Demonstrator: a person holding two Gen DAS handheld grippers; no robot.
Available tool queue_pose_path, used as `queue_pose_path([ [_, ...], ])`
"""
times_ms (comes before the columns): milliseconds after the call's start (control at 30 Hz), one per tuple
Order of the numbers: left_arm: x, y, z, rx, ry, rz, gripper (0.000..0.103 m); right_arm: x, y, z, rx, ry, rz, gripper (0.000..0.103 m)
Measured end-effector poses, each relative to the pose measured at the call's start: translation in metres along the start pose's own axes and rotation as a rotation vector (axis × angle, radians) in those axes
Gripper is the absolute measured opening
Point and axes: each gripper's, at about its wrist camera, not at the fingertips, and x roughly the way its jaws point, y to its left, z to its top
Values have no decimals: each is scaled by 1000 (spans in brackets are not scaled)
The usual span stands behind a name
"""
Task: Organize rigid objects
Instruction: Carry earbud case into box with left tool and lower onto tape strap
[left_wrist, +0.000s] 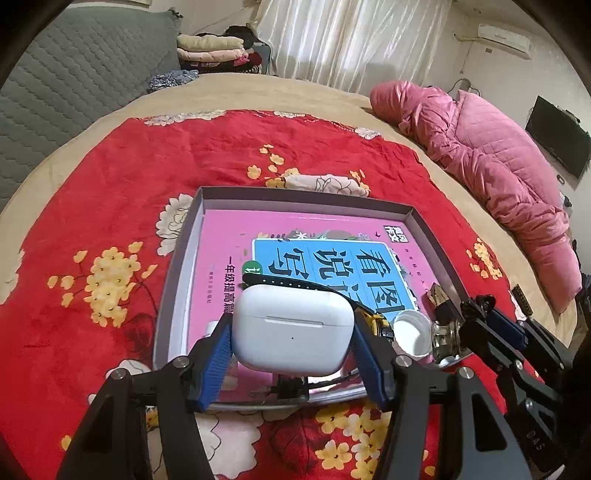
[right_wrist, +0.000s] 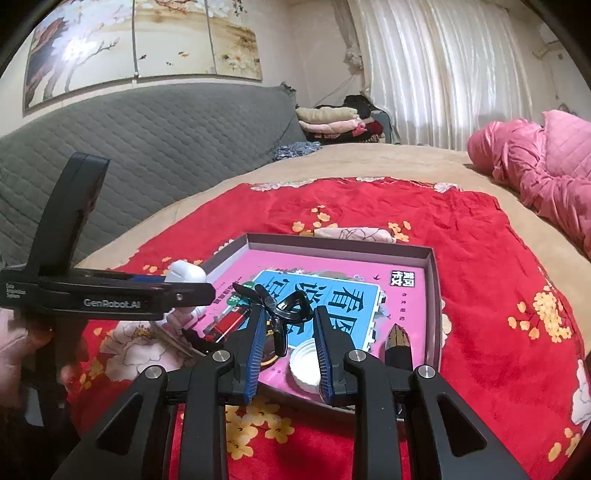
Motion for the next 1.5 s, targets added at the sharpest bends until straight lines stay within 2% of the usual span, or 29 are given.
queue_pose_path([
  [300,21,-5,3,15,29,3,61,10,1,-3,-18,20,-1,27],
  [567,37,-4,6,17,53,7,61,30,6,-11,-50,110,25,27],
  [867,48,-10,3,43,81,-2,61,44,9,-19,-65,156,25,26],
  [1500,60,-13,5,65,99,4,61,55,6,-21,-54,182,40,25],
])
